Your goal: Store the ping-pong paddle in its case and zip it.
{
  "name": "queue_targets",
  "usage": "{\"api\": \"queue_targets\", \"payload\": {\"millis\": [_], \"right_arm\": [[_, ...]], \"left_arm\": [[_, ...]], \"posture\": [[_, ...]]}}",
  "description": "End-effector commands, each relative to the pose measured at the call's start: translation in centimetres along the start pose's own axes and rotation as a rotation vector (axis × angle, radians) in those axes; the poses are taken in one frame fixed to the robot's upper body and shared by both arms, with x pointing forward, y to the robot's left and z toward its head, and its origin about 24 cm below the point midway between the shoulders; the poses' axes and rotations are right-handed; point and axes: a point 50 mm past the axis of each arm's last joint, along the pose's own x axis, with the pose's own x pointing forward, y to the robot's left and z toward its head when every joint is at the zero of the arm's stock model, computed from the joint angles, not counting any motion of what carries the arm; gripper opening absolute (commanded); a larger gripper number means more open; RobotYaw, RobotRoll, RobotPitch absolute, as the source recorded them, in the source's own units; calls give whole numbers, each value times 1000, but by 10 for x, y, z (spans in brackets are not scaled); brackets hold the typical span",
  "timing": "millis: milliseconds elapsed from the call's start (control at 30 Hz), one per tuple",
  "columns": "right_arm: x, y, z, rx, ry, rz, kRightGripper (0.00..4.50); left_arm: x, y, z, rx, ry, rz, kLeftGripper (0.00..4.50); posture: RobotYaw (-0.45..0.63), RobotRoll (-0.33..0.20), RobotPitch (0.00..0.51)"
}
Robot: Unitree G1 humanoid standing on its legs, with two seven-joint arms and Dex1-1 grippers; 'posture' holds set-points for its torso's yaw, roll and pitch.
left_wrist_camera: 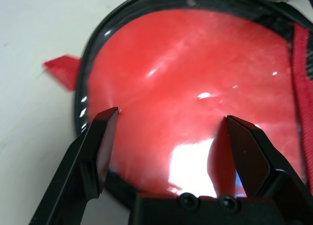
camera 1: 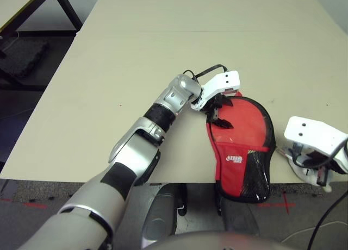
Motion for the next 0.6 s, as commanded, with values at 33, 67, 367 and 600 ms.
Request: {"api": "queue_targets", "payload": {"millis": [33, 67, 367, 600], "right_arm": [[21, 37, -13, -17, 93, 283, 43], [23, 40, -13, -25, 83, 300, 43], [39, 21, -8, 26, -26, 155, 42], [36, -3, 2, 113, -102, 68, 42]], "left_arm": [[7, -10, -50, -148, 168, -10, 4500], [7, -10, -50, -147, 169, -10, 4500], [8, -10, -49, -144, 168, -13, 4500], [9, -11, -47, -129, 158, -17, 4500]], "posture": [[-221, 0, 251], [-221, 0, 252], [-215, 0, 256], [-212, 0, 259]]}}
